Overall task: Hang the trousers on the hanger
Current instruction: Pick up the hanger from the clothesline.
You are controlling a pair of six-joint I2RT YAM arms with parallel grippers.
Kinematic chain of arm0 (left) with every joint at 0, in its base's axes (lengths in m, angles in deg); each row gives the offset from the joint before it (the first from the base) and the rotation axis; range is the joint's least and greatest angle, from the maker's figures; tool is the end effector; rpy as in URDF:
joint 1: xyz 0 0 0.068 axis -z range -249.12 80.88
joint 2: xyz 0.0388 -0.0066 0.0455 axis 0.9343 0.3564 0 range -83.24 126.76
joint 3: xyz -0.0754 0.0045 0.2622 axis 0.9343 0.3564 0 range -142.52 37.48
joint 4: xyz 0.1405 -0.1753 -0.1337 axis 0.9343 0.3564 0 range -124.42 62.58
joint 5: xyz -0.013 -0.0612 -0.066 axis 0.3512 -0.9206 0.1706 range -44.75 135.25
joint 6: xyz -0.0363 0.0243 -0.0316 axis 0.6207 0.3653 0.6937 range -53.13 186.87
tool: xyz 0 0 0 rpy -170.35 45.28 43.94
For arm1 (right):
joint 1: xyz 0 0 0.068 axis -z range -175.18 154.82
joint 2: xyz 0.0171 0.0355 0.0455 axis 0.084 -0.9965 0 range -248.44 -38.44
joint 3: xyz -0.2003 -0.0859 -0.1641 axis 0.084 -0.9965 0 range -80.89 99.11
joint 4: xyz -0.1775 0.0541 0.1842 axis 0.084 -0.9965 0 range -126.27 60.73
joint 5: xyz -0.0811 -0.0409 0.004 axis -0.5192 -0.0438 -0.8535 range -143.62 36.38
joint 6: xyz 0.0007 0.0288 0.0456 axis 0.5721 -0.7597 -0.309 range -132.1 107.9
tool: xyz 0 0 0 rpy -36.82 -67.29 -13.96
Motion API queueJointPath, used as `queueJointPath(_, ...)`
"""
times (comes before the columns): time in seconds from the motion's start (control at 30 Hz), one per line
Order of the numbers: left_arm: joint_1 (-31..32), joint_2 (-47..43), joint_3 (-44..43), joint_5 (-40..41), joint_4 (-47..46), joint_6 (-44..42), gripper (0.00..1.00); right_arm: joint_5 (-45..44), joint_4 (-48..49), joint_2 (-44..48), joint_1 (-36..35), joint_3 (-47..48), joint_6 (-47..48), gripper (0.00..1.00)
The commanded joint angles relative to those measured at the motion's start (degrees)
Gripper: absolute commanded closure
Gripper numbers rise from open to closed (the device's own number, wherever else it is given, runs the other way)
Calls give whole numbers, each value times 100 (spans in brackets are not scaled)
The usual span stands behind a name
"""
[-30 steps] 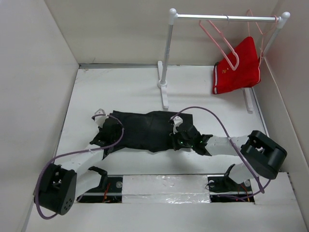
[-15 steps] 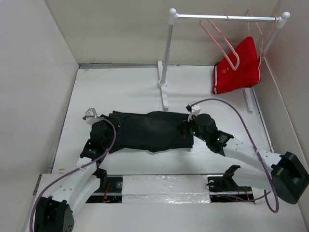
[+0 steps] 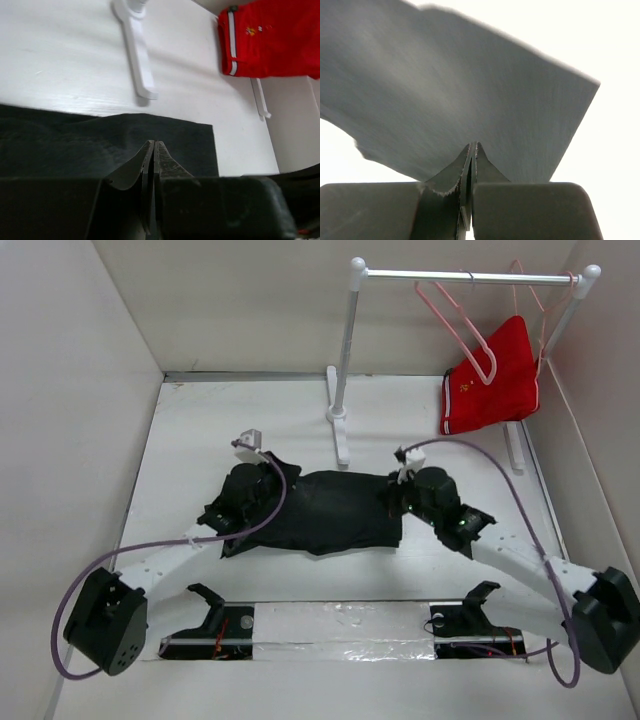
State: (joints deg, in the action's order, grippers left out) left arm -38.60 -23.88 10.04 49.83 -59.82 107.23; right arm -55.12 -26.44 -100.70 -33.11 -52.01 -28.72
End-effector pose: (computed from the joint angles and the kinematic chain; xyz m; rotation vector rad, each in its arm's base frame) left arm 0.2028 -0.1164 0.2496 -0.2133 1.7460 -0.8521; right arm 0.1812 0.1401 0.2068 -0.3818 2.1170 0.5379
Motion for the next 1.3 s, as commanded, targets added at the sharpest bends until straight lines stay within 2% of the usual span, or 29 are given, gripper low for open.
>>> queueJointPath(0.0,400,322,-752,8,-509,-686,100,-263,-19,644,127,1345,902,100)
queueJointPath(0.1,656,472,-772,183,-780,-959,100,-455,-186,698,478,2400,1537,100)
queueJointPath(0.17,709,603,-780,237,-922,-1195,100,-317,-519,575,1206,3197,1601,100)
queueJointPath(0.23,762,674,-789,219,-905,-1328,100,401,-277,417,2056,3500,1522,100)
queueJointPath(0.3,832,709,-710,263,-974,-1503,100,903,225,225,2447,3780,1399,100)
queueJointPath(0.33,832,683,-632,184,-1036,-1557,100,923,148,93,2718,4026,1399,96)
queueJointPath(0.4,885,648,-596,79,-1036,-1662,100,679,-158,-232,2896,4867,1512,77)
queueJointPath(0.43,885,613,-561,26,-1028,-1741,100,581,-264,-512,2958,5081,1548,52)
queueJointPath(0.47,937,552,-534,-1,-1036,-1777,100,537,-265,-628,3089,5231,1600,38)
queueJointPath(0.53,990,516,-482,-88,-1106,-1786,97,247,-614,-1040,3230,5774,1828,20)
queueJointPath(0.6,991,577,-490,-246,-1168,-1786,93,237,-871,-1357,3501,6189,2065,16)
queueJointPath(0.77,1043,761,-578,-599,-1186,-1716,90,799,-2110,-2499,4074,7577,2269,16)
queueJointPath(0.9,1043,797,-657,-520,-1027,-1715,89,1300,-2173,-2686,4224,7440,2216,18)
queueJointPath(1.13,1043,727,-596,-221,-1036,-1698,88,1881,-1690,-2704,4338,6789,1952,31)
queueJointPath(1.2,1043,762,-578,-194,-1080,-1689,87,1855,-1602,-2704,4338,6675,1926,43)
queueJointPath(1.27,1043,797,-631,-194,-975,-1689,87,1872,-1496,-2739,4338,6586,1873,59)
